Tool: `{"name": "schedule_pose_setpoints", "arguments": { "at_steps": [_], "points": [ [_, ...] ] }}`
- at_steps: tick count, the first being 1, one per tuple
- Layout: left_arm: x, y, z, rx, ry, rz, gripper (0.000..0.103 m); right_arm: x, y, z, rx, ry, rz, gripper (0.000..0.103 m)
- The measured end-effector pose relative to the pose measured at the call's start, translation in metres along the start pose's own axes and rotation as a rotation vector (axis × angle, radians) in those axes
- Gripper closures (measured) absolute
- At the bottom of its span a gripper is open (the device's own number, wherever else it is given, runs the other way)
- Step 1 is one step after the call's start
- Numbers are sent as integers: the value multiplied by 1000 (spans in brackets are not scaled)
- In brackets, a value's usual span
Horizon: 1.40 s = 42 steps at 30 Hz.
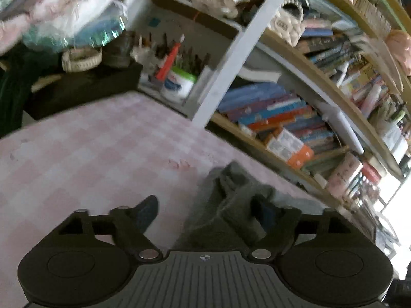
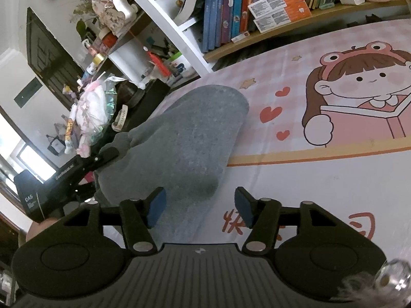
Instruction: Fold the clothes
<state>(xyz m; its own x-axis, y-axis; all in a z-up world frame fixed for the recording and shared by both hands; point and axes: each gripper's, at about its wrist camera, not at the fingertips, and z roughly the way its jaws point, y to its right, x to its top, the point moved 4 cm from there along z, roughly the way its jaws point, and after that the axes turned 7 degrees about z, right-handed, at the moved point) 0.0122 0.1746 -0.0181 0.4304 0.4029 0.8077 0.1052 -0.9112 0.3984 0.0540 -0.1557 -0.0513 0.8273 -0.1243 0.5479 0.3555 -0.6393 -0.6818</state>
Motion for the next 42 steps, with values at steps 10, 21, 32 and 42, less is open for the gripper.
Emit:
{"name": "schedule_pose_setpoints", "arguments": {
  "at_steps": [10,21,32,42],
  "points": [
    [-10,4,26,-124,-97,-102,27,-2,3,9,6,-17,46,34],
    [-36,61,25,-257,-159,-41,38,3,33,-24,-20,41,106,34],
    [-50,108,32,-344,-235,37,35,11,74,-75,-84,141,172,27],
    [-41,94,29,-305,-175,-49,33,12,72,-69,-35,138,183,26]
  ]
}}
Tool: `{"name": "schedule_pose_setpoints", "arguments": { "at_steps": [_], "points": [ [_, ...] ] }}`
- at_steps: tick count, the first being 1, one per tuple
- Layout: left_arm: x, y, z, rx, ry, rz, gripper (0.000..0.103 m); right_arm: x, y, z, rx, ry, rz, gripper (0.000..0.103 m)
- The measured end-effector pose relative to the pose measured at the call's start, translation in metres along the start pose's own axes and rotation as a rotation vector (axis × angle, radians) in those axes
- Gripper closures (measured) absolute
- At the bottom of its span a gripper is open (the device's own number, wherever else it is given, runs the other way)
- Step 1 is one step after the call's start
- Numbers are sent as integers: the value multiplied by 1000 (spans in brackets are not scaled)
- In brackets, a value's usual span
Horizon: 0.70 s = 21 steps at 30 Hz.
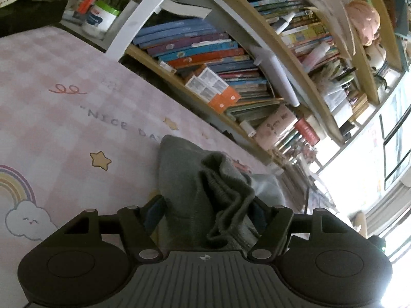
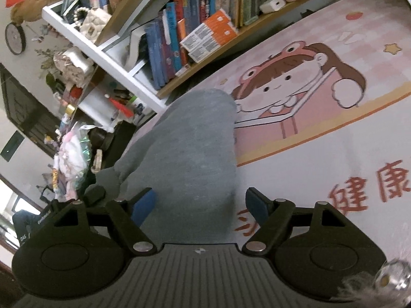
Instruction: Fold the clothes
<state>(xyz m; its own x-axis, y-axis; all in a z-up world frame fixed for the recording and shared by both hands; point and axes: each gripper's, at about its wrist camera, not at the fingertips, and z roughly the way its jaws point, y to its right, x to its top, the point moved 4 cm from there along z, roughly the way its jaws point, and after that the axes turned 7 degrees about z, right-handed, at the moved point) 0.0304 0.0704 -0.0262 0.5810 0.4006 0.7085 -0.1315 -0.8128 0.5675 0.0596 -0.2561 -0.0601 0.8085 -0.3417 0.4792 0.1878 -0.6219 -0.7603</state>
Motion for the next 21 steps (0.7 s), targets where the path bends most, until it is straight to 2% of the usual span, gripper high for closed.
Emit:
{"name": "schedule_pose_setpoints", "arguments": {
  "at_steps": [3,7,8,10,12,13,15,17,19,21],
  "points": [
    [-3,-6,9,3,-22,-35,32,-1,-6,5,2,-8,-13,25],
    [-9,-12,19,-34,-34,-85,30,-1,-6,11,1,-14,-10,26],
    [-10,-11,21,-40,-35,-86,34,0,-5,12,3,-14,-4,26],
    [-11,-5,21,-45,-31,-65,42,0,-5,15,-6,-14,-7,32],
    [-11,4,19,-44,-21,-28,53,-1,-9,11,-12,9,-45,56],
    [-10,8,16,-47,-7,-9,55,-1,-13,7,-9,28,-69,67],
    [-10,17,10,-74,19,25,58,0,-19,-1,-3,66,-117,72],
    [-11,26,6,-99,39,61,58,0,-23,-8,-6,91,-158,73],
    [-11,33,7,-99,35,93,57,1,-26,-13,-18,99,-188,73],
    [-13,31,13,-90,-1,75,57,2,-26,-16,-36,94,-203,73]
  ]
}}
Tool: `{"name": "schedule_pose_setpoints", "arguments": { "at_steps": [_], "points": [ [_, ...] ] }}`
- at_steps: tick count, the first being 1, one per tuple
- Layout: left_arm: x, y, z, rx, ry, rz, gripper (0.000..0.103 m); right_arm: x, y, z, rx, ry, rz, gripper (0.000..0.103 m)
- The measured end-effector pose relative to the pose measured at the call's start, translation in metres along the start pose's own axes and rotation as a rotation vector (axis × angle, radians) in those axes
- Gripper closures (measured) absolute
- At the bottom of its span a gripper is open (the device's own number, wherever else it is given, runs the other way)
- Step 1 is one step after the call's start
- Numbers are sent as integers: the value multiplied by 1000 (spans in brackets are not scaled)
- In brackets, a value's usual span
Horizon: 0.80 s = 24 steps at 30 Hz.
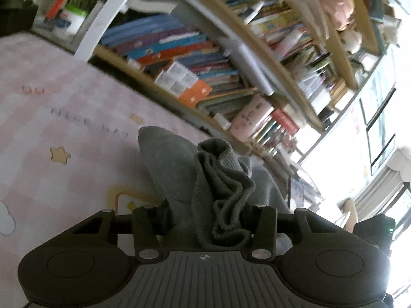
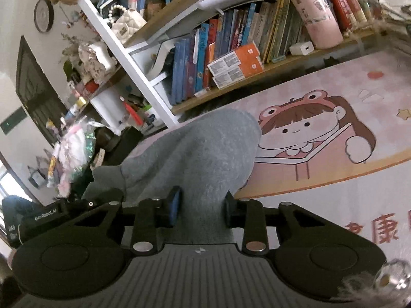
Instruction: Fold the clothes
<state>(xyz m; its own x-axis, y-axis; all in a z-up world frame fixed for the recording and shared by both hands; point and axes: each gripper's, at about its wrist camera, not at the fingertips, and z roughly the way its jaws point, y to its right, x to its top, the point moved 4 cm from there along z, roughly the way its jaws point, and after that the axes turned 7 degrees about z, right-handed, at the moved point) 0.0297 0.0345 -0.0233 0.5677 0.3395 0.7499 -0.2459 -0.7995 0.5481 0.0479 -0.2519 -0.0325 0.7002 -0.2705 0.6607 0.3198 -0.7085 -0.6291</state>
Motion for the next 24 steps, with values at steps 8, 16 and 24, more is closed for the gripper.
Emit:
{"name": "schedule_pose_setpoints", "arguments": {
  "at_steps": [8,16,24],
  "points": [
    [-8,-14,10,16,-64,-63,43,-8,25,5,-4,-67,125,53],
    [-15,-12,24,30,-68,-65,37,-11,39,14,58,-100,248,52],
    [-8,4,15,16,-21,16,56,-5,15,1,53,-14,78,71]
  ]
}}
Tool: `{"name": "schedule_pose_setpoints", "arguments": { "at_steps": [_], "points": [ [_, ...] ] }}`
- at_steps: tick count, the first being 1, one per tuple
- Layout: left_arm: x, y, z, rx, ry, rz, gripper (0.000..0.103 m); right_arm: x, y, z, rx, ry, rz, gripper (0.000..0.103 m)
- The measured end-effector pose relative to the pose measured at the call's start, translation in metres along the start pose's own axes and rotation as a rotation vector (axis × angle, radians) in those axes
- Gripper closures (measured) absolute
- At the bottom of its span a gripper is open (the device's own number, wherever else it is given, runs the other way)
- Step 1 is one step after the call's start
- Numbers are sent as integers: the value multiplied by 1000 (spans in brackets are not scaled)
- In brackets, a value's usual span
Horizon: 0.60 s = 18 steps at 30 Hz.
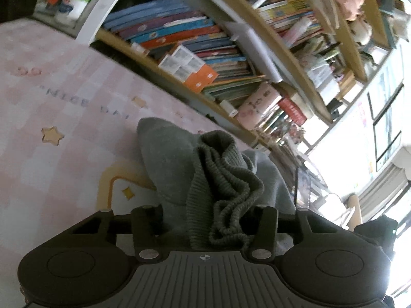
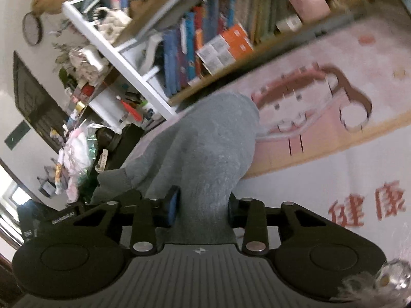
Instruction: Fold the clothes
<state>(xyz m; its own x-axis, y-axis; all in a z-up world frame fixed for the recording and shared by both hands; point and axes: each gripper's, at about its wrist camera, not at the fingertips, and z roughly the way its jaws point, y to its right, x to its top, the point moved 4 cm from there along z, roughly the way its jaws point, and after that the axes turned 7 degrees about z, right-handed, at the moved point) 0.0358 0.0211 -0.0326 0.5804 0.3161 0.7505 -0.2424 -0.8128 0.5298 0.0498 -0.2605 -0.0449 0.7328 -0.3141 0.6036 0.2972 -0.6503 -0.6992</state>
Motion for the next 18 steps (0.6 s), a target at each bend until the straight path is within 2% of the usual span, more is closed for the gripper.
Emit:
{"name": "schedule_pose_setpoints", "arguments": {
  "at_steps": [9,18],
  "points": [
    [35,6,13,-3,30,95,56,28,-14,11,-3,32,-90,71],
    [92,-4,54,12,62,167,56,89,-17,55,12,59,-141,72]
  ]
}}
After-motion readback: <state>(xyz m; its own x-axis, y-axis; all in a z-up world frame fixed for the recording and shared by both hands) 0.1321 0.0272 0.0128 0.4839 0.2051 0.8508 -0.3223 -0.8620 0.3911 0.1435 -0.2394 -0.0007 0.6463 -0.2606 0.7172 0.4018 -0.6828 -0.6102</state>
